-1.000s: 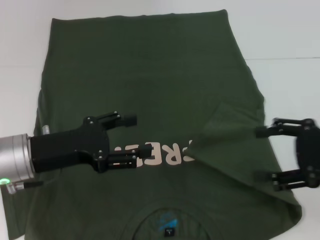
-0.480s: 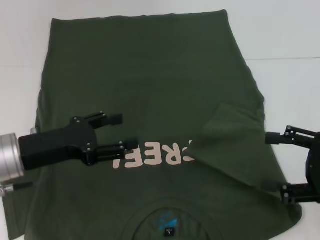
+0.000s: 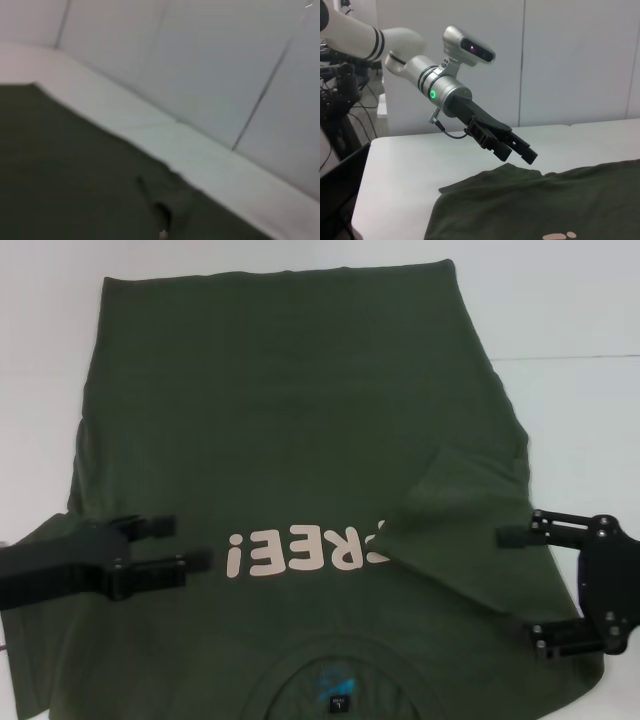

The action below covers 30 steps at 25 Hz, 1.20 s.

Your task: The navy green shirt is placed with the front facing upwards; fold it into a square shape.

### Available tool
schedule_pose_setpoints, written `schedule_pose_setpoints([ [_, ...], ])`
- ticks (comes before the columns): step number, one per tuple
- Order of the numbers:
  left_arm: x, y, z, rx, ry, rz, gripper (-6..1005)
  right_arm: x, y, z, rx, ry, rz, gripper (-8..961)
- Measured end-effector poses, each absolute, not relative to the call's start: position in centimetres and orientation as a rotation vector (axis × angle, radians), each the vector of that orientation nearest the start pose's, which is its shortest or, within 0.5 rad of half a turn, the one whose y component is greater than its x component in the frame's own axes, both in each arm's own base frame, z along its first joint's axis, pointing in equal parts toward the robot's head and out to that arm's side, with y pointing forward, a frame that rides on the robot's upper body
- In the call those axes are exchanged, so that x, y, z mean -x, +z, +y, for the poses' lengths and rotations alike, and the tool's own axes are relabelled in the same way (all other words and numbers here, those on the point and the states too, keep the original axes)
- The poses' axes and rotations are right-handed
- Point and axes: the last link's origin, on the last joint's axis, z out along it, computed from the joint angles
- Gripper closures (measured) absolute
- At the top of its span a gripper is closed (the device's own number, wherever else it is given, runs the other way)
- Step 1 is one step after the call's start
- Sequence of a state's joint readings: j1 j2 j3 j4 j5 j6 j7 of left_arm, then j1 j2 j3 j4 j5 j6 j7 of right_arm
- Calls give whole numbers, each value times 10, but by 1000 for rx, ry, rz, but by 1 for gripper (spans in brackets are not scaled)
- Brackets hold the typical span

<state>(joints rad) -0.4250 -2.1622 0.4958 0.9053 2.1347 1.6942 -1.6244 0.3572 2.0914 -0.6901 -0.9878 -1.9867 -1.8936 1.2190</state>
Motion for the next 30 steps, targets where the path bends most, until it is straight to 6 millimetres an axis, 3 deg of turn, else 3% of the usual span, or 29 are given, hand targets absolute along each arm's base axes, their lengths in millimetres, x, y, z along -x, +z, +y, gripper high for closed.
schedule_pose_setpoints([
  [11, 308, 70, 289, 2370, -491, -1280, 178, -253, 23, 291, 2892, 644, 139, 33],
  [14, 317, 84, 282, 2255, -363, -1461, 181, -251, 19, 295, 2894, 651, 144, 33],
  [23, 321, 97, 267, 2058, -114, -1842, 188, -243, 13, 310, 2879, 646, 120, 34],
  [30, 329, 98, 256, 1912, -67, -2010, 194, -238, 9, 315, 2895, 635, 96, 34],
])
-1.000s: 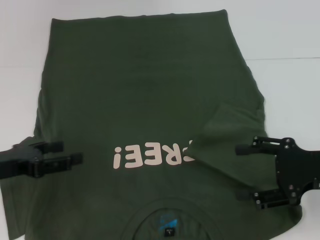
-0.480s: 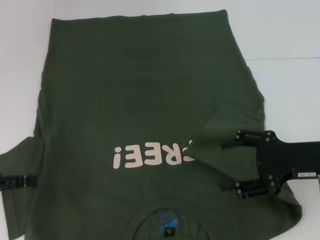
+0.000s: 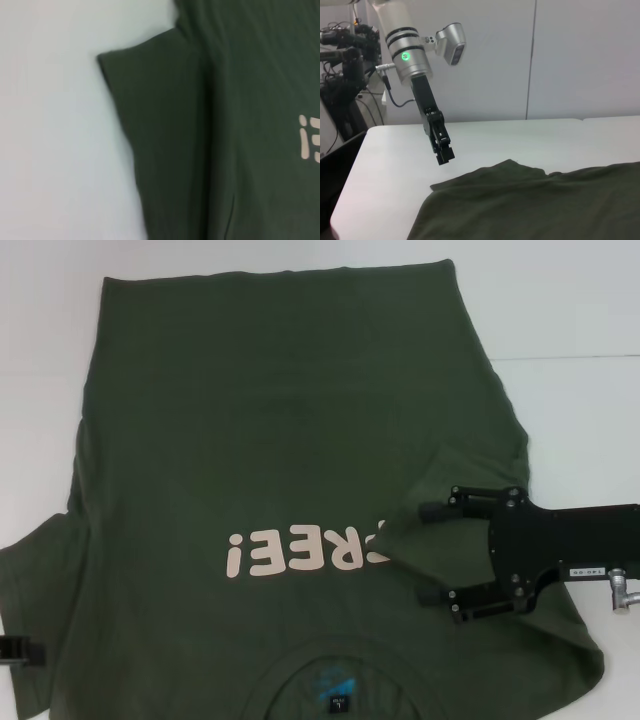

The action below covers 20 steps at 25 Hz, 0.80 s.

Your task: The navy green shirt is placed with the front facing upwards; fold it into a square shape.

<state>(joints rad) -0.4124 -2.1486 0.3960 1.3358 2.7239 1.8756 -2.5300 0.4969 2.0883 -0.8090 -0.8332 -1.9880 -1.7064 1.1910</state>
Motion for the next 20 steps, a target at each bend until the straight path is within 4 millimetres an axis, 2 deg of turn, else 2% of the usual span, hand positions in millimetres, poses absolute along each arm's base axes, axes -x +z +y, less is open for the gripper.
schedule_pose_setpoints([
  [9, 334, 96, 249, -2249, 125, 2656, 202, -234, 2, 320, 2913, 592, 67, 36],
  [20, 336, 89, 255, -2200, 118, 2671, 211, -232, 1, 322, 2907, 593, 65, 38],
])
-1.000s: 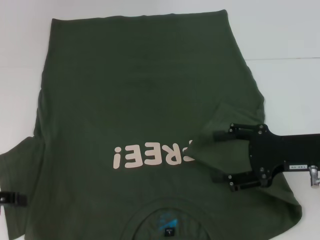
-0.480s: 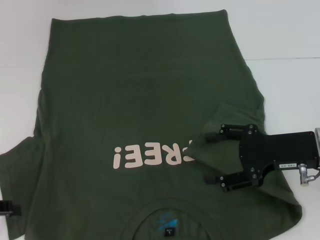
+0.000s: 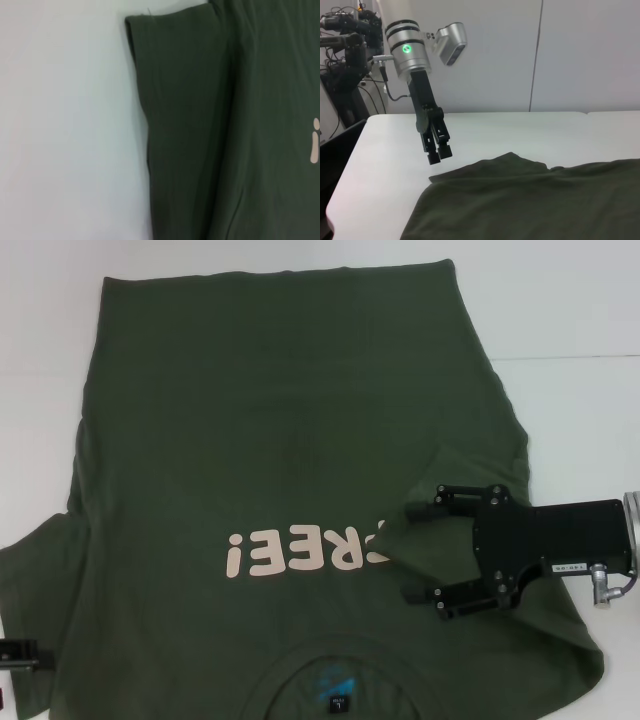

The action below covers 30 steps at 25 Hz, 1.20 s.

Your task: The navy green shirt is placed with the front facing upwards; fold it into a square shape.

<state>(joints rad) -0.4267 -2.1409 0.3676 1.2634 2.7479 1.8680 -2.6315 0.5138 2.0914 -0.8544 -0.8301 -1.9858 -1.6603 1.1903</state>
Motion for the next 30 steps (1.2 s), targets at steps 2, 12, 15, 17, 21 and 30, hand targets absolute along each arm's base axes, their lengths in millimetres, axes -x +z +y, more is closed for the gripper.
schedule_pose_setpoints([
  [2, 337, 89, 255, -2188, 113, 2683, 212, -231, 0, 322, 2908, 594, 66, 38],
  [12, 340, 84, 253, -2152, 73, 2693, 221, -228, -5, 327, 2912, 587, 63, 37],
  [15, 340, 81, 252, -2134, 72, 2691, 223, -227, -5, 328, 2910, 582, 62, 37],
  [17, 340, 80, 253, -2122, 74, 2693, 225, -227, -5, 328, 2910, 581, 60, 38],
  [21, 340, 79, 254, -2114, 68, 2693, 228, -227, -5, 329, 2911, 580, 58, 38],
  [30, 340, 78, 258, -2120, 27, 2695, 235, -228, -6, 329, 2906, 577, 68, 37],
])
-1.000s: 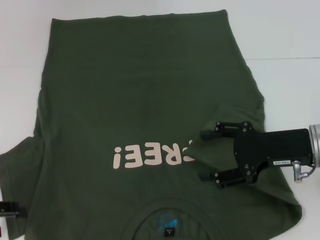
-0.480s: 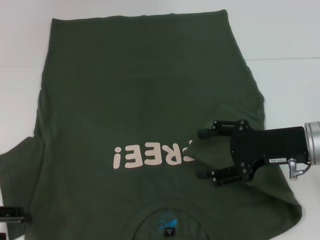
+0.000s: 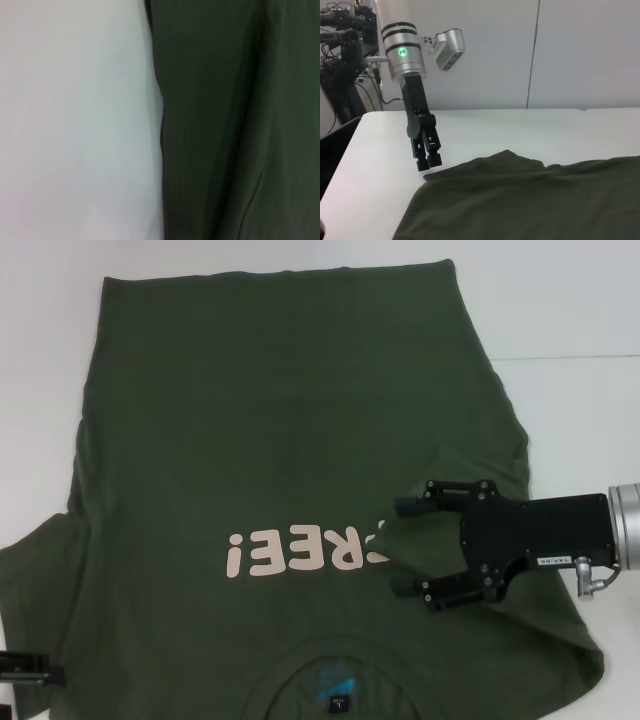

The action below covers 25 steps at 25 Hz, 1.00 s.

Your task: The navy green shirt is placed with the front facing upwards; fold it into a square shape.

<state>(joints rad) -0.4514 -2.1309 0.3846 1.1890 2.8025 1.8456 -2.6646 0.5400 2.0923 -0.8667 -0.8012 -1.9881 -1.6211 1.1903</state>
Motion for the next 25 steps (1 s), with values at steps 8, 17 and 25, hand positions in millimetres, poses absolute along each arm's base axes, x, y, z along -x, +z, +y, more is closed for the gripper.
schedule_pose_setpoints([
  [8, 340, 78, 262, -2134, 16, 2702, 242, -228, -7, 329, 2906, 579, 76, 38],
  [17, 342, 73, 264, -2128, -39, 2712, 249, -228, -8, 331, 2901, 571, 77, 37],
  [25, 342, 70, 267, -2128, -39, 2702, 256, -227, -8, 331, 2901, 571, 73, 38],
])
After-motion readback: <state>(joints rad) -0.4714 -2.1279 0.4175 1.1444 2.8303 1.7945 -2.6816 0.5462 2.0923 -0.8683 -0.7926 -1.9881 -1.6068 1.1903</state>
